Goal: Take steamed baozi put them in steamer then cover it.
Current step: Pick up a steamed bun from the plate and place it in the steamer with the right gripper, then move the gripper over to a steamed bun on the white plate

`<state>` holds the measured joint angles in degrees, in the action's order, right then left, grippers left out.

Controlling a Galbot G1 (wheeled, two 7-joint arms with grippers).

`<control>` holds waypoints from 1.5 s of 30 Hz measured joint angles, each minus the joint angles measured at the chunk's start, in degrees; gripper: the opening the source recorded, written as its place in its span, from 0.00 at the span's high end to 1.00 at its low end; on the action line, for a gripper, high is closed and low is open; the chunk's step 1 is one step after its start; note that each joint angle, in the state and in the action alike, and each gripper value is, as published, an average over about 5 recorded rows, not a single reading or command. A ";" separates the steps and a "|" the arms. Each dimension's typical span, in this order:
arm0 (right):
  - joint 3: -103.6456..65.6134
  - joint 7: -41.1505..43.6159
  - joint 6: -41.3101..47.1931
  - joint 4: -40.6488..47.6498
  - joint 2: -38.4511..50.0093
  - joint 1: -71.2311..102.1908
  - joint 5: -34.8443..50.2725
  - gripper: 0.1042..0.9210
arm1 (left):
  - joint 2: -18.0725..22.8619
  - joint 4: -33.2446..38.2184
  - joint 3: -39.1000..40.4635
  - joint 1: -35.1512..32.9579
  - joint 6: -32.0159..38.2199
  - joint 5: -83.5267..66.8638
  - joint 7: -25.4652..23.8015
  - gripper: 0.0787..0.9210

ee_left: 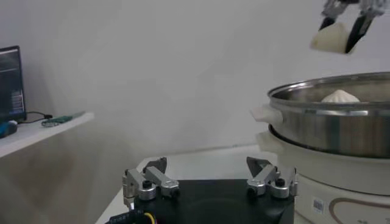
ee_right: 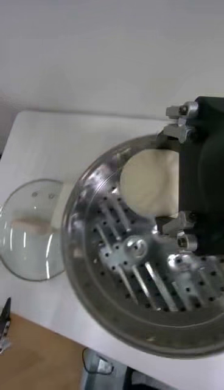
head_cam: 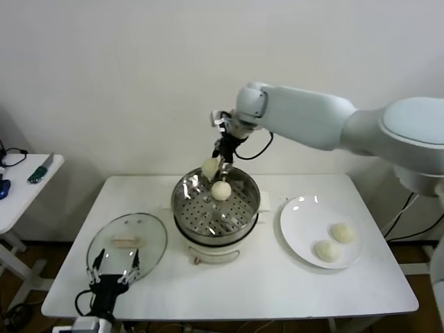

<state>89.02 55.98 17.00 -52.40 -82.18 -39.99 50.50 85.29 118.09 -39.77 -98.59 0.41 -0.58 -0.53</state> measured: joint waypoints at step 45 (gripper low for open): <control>3.74 4.88 -1.97 -7.29 10.49 -3.10 -7.73 0.12 | -1.96 -2.05 -1.25 1.69 -0.93 -0.91 0.13 0.12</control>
<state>92.75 60.87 15.04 -59.69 -71.69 -43.10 42.77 83.32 116.05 -41.01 -96.90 -0.53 -1.49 -0.40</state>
